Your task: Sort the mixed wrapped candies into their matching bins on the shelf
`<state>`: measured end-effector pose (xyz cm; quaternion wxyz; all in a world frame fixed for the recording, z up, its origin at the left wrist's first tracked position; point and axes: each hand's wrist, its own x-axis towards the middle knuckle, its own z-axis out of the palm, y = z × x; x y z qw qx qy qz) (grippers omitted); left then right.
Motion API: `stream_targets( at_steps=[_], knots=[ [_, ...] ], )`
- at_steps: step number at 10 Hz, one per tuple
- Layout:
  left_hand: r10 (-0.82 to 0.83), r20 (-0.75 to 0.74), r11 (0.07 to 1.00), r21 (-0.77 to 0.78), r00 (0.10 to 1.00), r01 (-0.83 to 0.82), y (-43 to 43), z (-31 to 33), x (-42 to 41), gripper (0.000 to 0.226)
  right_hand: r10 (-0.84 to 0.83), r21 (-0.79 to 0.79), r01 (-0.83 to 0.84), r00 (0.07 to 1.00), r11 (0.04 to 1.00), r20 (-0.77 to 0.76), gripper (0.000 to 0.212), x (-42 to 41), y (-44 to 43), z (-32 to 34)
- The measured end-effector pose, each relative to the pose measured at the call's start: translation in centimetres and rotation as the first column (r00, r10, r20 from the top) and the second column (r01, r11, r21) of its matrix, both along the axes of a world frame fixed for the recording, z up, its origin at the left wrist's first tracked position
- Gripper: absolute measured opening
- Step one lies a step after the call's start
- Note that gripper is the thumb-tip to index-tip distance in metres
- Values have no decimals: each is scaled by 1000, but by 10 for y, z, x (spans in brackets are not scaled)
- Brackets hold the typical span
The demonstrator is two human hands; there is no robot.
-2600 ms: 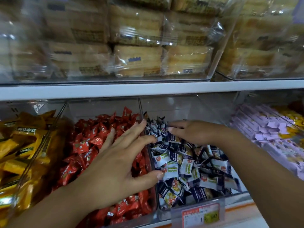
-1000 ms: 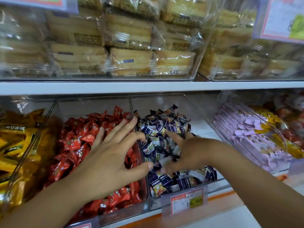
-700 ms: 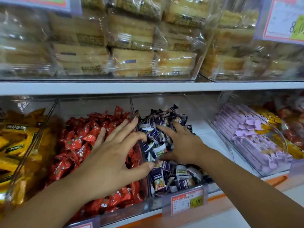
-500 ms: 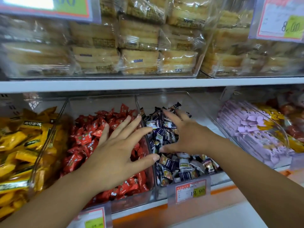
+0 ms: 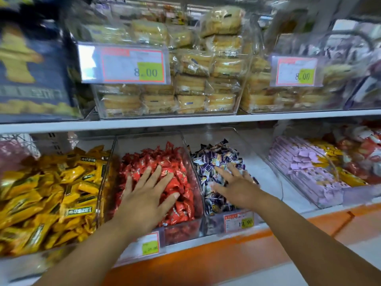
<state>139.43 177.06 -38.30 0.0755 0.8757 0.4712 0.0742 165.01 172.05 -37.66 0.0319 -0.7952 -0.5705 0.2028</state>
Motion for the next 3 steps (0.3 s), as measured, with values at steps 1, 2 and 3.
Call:
stream_targets(
  at_steps=[1, 2, 3],
  knots=[
    [-4, 8, 1000, -14, 1000, 4, -7, 5, -4, 70, 15, -33, -13, 997, 999, 81, 62, 0, -7, 1],
    [26, 17, 997, -78, 1000, -25, -17, 11, -8, 69, -35, 40, 35, 999, 999, -10, 60, -13, -17, 7],
    [24, 70, 987, -158, 997, -13, -32, 26, -13, 68, 65, 134, -54, 995, 989, -77, 57, -36, -33, 25]
  ],
)
